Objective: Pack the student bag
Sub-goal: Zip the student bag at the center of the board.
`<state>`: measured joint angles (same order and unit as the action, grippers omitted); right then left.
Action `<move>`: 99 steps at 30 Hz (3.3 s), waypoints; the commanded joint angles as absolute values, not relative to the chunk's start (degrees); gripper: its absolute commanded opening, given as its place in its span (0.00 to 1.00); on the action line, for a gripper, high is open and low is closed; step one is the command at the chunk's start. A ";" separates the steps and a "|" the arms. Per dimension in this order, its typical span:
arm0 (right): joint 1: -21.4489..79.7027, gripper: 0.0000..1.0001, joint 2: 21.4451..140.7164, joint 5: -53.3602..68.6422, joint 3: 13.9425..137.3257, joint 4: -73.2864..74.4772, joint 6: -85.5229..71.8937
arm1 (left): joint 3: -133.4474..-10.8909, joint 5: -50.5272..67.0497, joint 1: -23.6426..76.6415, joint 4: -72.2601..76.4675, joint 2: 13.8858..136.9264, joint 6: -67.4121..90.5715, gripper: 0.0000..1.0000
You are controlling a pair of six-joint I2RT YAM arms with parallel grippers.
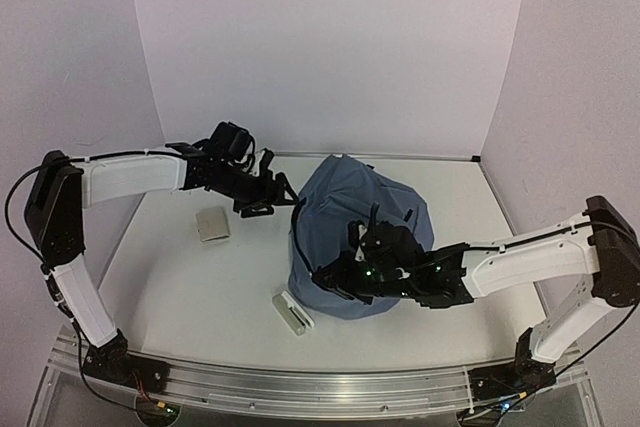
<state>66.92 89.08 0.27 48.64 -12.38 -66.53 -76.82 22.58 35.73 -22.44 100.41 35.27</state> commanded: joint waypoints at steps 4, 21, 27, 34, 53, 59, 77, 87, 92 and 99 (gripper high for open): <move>67.44 0.00 91.51 0.00 52.04 -12.74 -65.03 | -64.98 23.18 42.36 -16.60 90.77 46.06 0.79; 67.45 0.00 88.78 -2.58 49.59 -11.76 -64.42 | -60.38 23.19 44.83 -10.01 92.59 50.15 0.00; 67.46 0.00 85.30 -2.67 48.56 -8.77 -63.99 | -61.20 21.90 41.10 -14.34 92.11 46.75 0.00; 67.51 0.00 81.61 -3.75 46.62 -5.89 -64.51 | -60.68 24.07 35.12 -14.13 91.49 44.08 0.00; 67.46 0.09 77.31 -6.80 45.86 -2.16 -64.18 | -67.54 27.32 27.84 -19.19 96.53 35.85 0.00; 67.32 0.77 75.21 -14.29 51.09 4.74 -57.25 | -75.26 26.41 25.40 -19.59 102.79 32.85 0.01; 33.28 0.94 78.83 -3.70 59.43 9.62 -35.20 | -58.34 15.06 35.03 -14.47 88.04 53.31 0.79; 21.43 0.84 94.87 9.20 68.72 5.83 -29.29 | -53.71 18.50 41.97 -7.74 87.90 61.08 0.78; 18.29 0.89 104.78 12.81 74.97 5.79 -25.36 | -52.08 17.10 42.98 -6.44 89.12 62.55 0.44; 15.80 0.80 111.44 24.44 77.03 5.23 -22.33 | -52.90 15.74 39.14 -8.70 90.19 57.73 0.02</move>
